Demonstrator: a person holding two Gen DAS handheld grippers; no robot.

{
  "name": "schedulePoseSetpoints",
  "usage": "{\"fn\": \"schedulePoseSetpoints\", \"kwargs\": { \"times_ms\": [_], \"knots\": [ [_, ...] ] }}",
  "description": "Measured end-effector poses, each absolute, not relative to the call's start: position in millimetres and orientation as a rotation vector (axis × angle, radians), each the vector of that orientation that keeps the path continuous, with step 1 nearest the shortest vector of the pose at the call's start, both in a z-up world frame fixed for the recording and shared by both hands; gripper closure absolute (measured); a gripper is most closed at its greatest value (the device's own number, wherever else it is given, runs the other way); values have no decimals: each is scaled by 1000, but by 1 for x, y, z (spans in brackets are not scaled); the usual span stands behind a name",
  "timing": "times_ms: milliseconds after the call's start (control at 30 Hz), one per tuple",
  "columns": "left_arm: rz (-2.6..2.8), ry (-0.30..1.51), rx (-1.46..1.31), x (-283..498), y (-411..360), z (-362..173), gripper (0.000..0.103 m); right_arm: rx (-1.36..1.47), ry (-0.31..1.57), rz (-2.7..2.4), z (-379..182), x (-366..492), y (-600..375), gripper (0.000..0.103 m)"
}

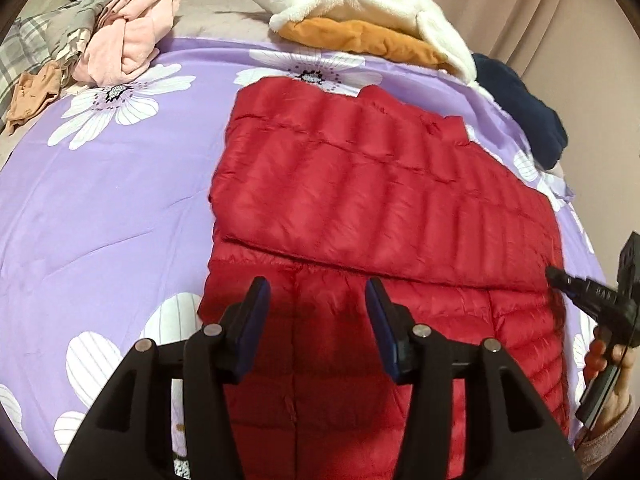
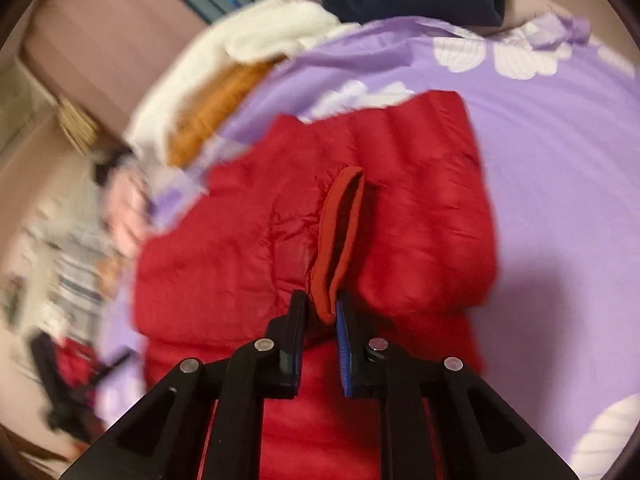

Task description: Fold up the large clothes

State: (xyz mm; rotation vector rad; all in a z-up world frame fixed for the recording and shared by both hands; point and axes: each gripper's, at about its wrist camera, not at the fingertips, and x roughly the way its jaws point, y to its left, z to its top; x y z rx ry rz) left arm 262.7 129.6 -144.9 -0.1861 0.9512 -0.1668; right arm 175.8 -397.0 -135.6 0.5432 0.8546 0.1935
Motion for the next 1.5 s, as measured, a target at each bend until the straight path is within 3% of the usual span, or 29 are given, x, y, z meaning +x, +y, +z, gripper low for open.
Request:
{"fn": "schedulePoseSetpoints", "kwargs": {
  "times_ms": [100, 167, 333, 600, 767, 900, 1033, 1367, 1500],
  "knots": [
    [-174, 933, -188, 269, 126, -140, 54, 459, 853, 138, -126, 170, -396, 85],
    [-183, 903, -179, 275, 123, -130, 54, 386, 798, 70, -109, 159, -395, 76],
    [-176, 860, -154, 304, 113, -121, 55, 254, 643, 97, -79, 151, -381, 76],
    [-143, 998, -63, 344, 95, -173, 52, 215, 813, 145, -132, 206, -359, 76],
    [-143, 1009, -65, 346, 98, -174, 53, 253, 840, 179, -139, 209, -363, 76],
    [-162, 984, -144, 322, 113, -152, 51, 343, 815, 214, -120, 186, -376, 74],
    [-174, 957, -225, 273, 146, -138, 40, 377, 753, 236, -105, 138, -394, 52],
    [-217, 1060, -543, 174, 200, -184, 38, 587, 835, 175, -134, 68, -452, 51],
    [-280, 1024, -665, 147, 203, -189, 36, 714, 876, 244, -154, 52, -453, 51]
  ]
}}
